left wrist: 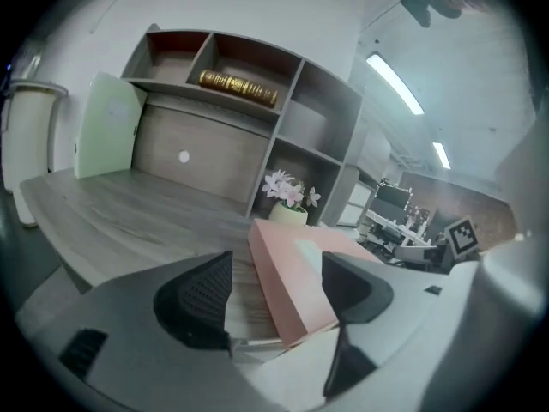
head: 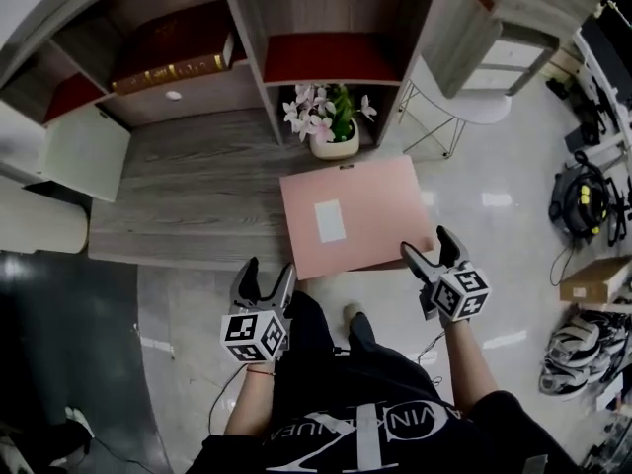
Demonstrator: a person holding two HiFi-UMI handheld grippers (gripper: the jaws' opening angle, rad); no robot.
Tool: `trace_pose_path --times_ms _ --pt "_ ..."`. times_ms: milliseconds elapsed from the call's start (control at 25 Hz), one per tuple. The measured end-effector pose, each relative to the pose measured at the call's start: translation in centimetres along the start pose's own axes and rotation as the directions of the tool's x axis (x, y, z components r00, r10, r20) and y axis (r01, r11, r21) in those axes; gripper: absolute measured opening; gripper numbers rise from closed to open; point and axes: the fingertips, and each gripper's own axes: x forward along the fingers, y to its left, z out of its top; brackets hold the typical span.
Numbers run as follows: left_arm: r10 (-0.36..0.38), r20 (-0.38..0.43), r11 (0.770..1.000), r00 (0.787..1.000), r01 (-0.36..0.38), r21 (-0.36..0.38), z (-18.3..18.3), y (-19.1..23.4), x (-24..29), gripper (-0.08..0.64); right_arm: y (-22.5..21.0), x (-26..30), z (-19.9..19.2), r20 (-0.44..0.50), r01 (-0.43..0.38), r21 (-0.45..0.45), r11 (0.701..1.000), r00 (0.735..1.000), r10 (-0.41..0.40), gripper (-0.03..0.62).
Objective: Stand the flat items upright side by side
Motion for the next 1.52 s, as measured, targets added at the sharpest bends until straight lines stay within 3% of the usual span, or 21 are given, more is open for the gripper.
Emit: trace_pose_path --times_ms 160,320,400,520,600,680,880,1040,1120,1240,1520 --pt "0.021 -0.032 0.987 0.999 -0.026 -0.161 -3.7 -1.5 -0.2 0.322 -1.4 0.2 -0.9 -0.035 -0.026 0.006 1.0 0.999 0.026 0.431" --pt "0.022 -0.081 0.967 0.996 -0.042 -0.252 -6.8 -2.5 0.1 0.322 -1.3 0.6 -2.2 -0.071 -0.062 -0.046 0.997 0.996 0.059 0.438" --pt "0.01 -0.084 0.941 0.996 -0.038 -0.337 -8.0 -3.0 0.5 0.322 -0.8 0.9 -2.6 -0.083 -0.084 -0.078 0.993 0.994 0.077 0.441" --pt "-0.008 -0.051 0.858 0.999 -0.019 -0.514 -9.1 -3.4 1.2 0.324 -0.6 1.3 -2.9 -0.082 -0.095 -0.062 0.994 0.993 0.089 0.451" --pt "-0.023 -0.017 0.809 1.0 0.009 -0.588 -9.4 -3.8 1.8 0.324 -0.9 1.4 -3.0 -0.077 -0.093 -0.024 0.995 0.993 0.091 0.449" --pt "-0.028 0.013 0.768 1.0 0.029 -0.64 -9.6 -3.9 2.3 0.324 -1.1 1.5 -3.2 -0.082 -0.095 -0.007 0.995 0.992 0.094 0.446" --pt "-0.002 0.074 0.638 0.997 0.058 -0.768 -10.4 -3.0 2.8 0.327 -0.9 1.7 -3.7 -0.108 -0.112 -0.04 0.993 0.988 0.107 0.443" --pt "0.025 0.121 0.509 0.992 0.091 -0.856 -11.2 -2.6 3.3 0.345 -1.2 1.8 -3.9 -0.128 -0.109 -0.043 0.993 0.986 0.102 0.431" --pt "0.023 0.142 0.461 0.99 0.115 -0.88 -11.3 -2.5 3.7 0.345 -1.4 1.9 -3.9 -0.141 -0.101 -0.051 0.994 0.986 0.093 0.415" --pt "0.021 0.16 0.441 0.987 0.134 -0.888 -11.3 -2.5 4.0 0.344 -2.0 2.0 -4.1 -0.158 -0.072 -0.076 0.995 0.986 0.059 0.346" --pt "0.049 0.175 0.437 0.983 0.137 -0.889 -11.6 -1.9 3.1 0.344 -0.6 2.0 -4.8 -0.176 -0.108 -0.122 0.987 0.981 0.085 0.336"
